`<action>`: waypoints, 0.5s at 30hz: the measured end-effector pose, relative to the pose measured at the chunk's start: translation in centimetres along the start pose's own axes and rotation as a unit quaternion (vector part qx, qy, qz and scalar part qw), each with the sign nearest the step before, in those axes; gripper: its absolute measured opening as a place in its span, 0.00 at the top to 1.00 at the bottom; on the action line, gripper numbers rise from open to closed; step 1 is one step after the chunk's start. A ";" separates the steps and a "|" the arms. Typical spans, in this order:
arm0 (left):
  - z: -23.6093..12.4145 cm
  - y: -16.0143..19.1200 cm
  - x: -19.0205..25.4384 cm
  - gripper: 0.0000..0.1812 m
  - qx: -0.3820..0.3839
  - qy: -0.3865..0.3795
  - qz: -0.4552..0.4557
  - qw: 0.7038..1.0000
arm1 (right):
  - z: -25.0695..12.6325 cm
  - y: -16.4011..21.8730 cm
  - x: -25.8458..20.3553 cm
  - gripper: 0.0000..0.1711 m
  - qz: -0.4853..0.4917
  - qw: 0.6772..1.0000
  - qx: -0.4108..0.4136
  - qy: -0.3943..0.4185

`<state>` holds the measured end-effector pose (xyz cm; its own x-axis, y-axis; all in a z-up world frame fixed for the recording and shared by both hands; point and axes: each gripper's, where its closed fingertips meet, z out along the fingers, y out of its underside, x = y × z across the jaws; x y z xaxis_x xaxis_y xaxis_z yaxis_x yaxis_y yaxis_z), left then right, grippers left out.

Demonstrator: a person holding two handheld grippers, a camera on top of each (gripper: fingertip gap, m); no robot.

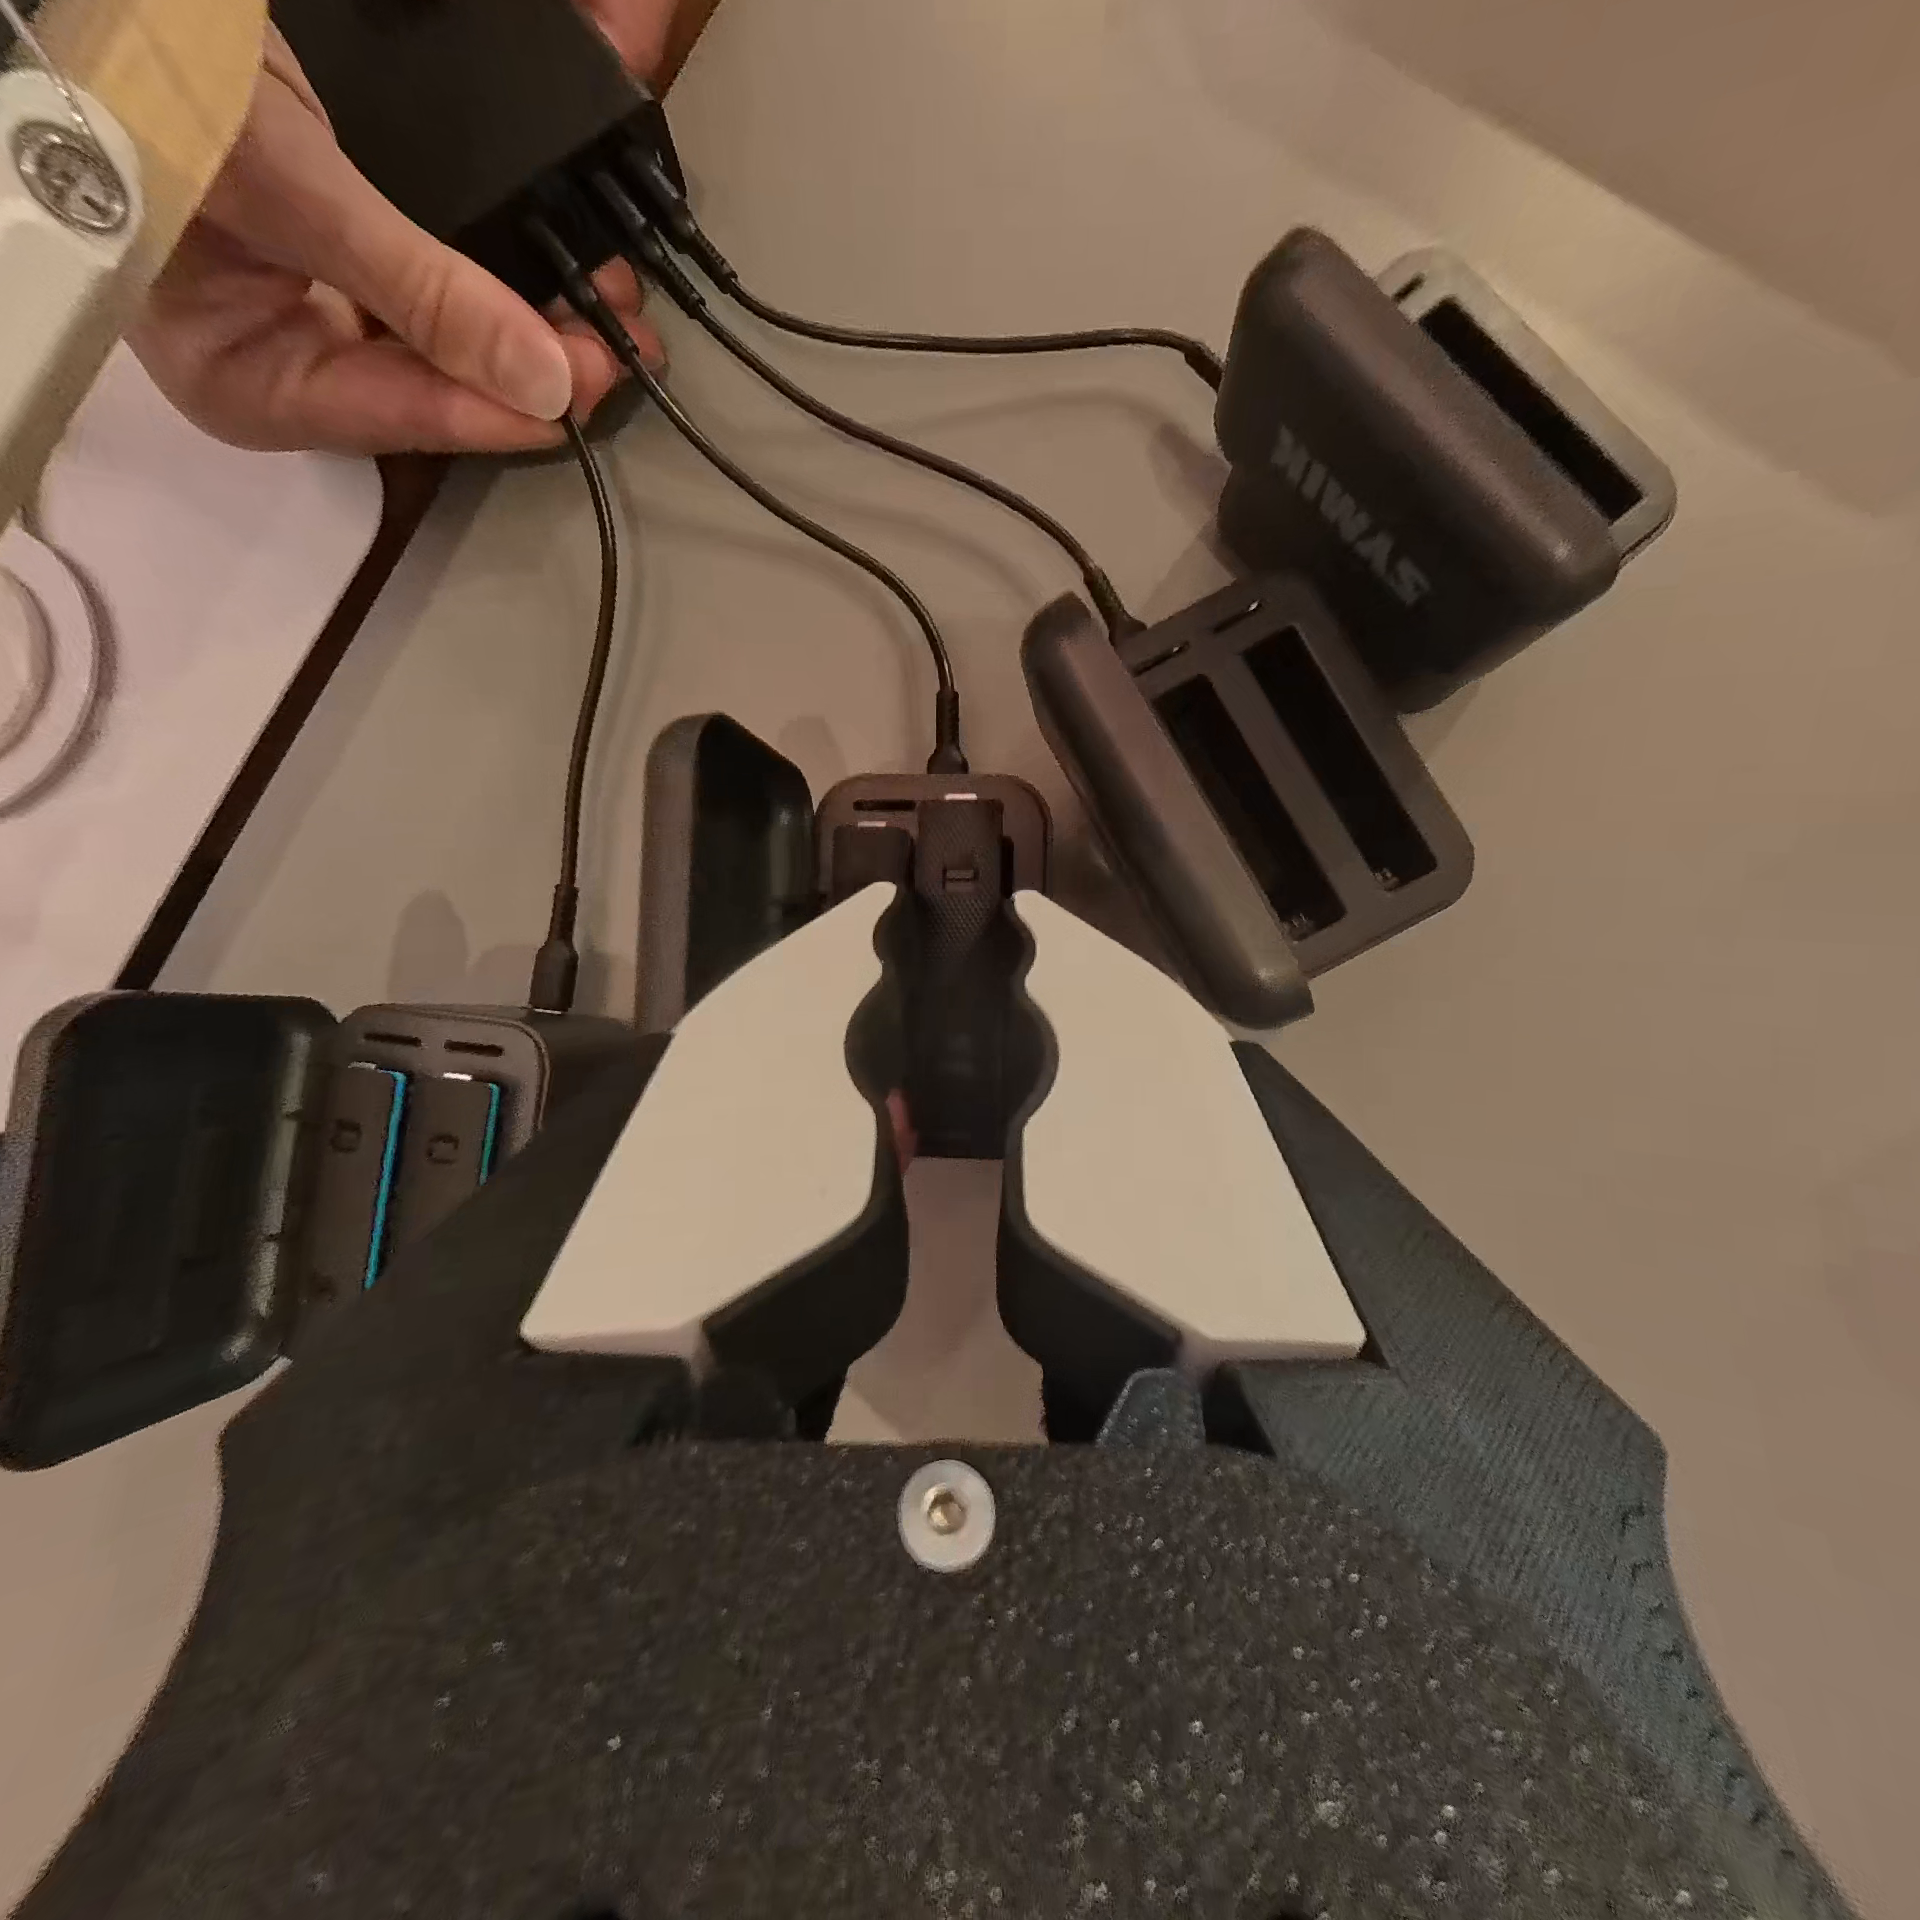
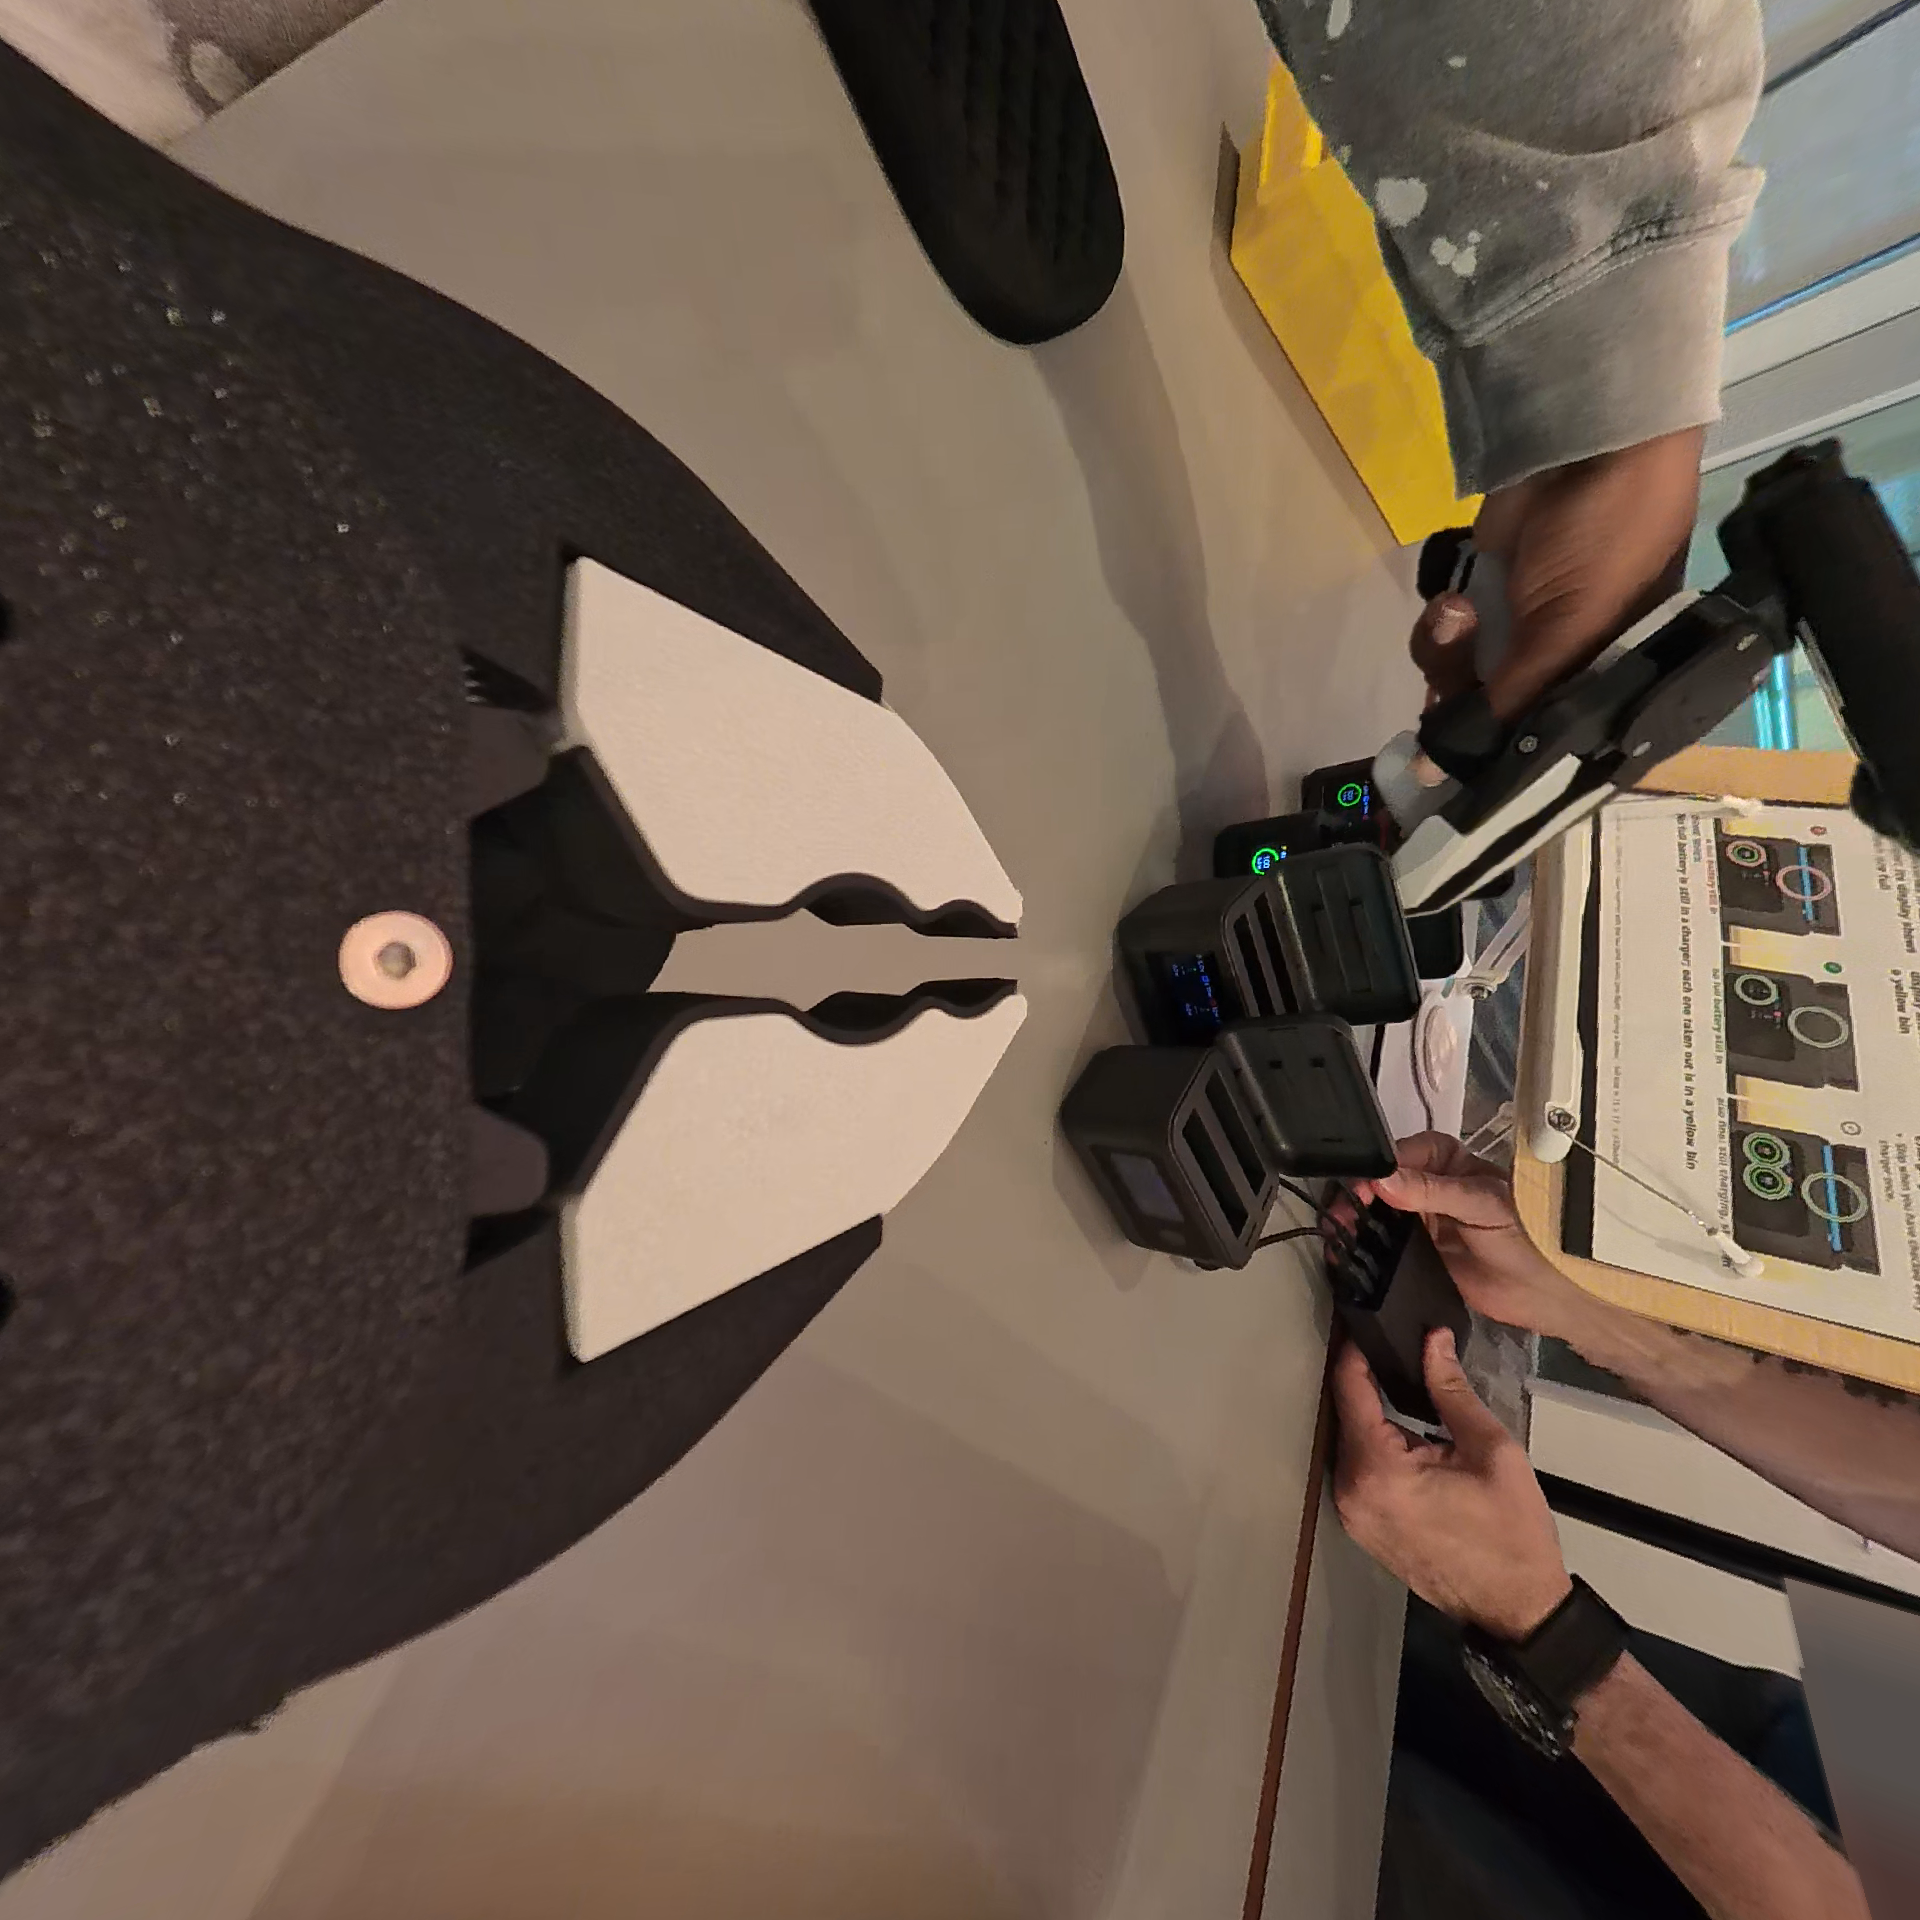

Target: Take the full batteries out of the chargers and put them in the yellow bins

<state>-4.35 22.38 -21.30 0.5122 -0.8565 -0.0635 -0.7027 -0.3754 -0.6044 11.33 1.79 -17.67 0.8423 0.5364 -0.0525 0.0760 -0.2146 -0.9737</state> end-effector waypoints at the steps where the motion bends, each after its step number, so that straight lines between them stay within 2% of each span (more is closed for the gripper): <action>1: 0.2 0.3 0.1 0.91 -0.001 -0.006 0.006 1.000 | 0.0 0.0 0.0 0.96 0.001 1.000 0.000 0.000; 10: -1.2 -0.3 -0.2 0.87 0.000 -0.062 0.078 0.995 | 0.2 0.2 -0.3 0.96 0.000 1.000 -0.004 -0.007; 12: -1.5 -0.4 -0.4 0.89 -0.011 -0.067 0.082 0.994 | 0.3 0.3 -0.4 0.96 0.003 1.000 -0.006 -0.010; 15: -1.4 0.2 -0.9 0.97 -0.058 -0.081 0.104 0.990 | 0.4 0.3 -0.5 0.96 -0.001 1.000 -0.005 -0.011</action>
<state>-5.65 22.59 -20.29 0.4154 -0.8557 -0.3087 -0.8488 -0.2426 -0.4697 10.68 1.77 -18.03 0.8302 0.5547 -0.0555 0.0836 -0.2223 -0.9714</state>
